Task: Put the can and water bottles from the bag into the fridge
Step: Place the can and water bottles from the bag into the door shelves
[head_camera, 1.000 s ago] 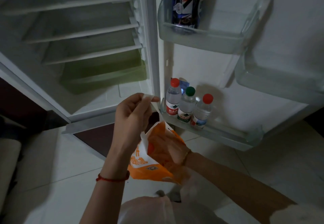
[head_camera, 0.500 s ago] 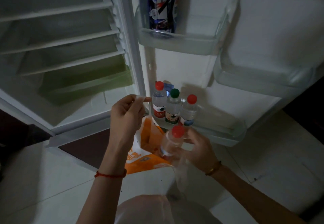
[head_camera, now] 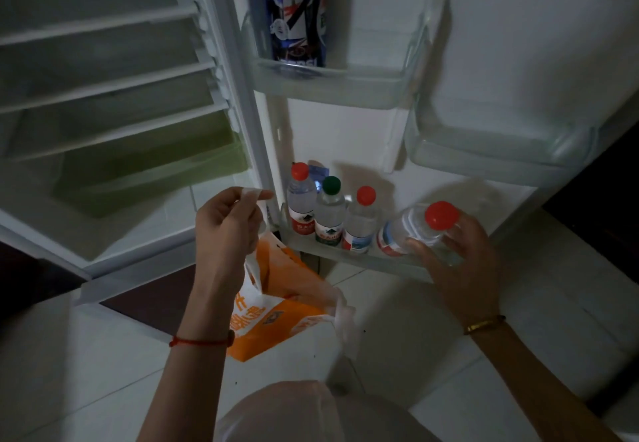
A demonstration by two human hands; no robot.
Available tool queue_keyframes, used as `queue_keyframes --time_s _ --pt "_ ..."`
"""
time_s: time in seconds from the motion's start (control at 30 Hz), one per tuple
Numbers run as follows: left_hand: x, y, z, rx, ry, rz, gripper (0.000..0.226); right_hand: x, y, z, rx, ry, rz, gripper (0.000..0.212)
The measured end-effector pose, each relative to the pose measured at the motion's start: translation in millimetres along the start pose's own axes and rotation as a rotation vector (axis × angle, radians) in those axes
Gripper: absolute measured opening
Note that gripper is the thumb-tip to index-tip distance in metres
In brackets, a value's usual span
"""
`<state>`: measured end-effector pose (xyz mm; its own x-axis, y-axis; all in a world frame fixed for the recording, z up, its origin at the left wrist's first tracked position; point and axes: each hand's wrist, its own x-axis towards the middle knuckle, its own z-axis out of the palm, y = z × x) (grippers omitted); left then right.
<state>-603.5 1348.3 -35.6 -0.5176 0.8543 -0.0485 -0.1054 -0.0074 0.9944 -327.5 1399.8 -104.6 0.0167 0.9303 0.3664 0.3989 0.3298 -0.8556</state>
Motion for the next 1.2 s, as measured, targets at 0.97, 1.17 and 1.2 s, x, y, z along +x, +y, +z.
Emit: queue_keyframes --time_s 0.97,1.17,1.2 --pt "-11 2 3 -0.011 -0.114 -0.003 0.03 25 56 63 -0.198 0.048 0.127 0.069" --pt "-14 4 4 -0.014 -0.111 -0.007 0.027 -33 20 76 -0.268 -0.425 -0.061 0.017" --pt "-15 4 4 -0.012 -0.114 -0.007 0.027 -43 21 82 -0.281 -0.667 0.01 0.021"
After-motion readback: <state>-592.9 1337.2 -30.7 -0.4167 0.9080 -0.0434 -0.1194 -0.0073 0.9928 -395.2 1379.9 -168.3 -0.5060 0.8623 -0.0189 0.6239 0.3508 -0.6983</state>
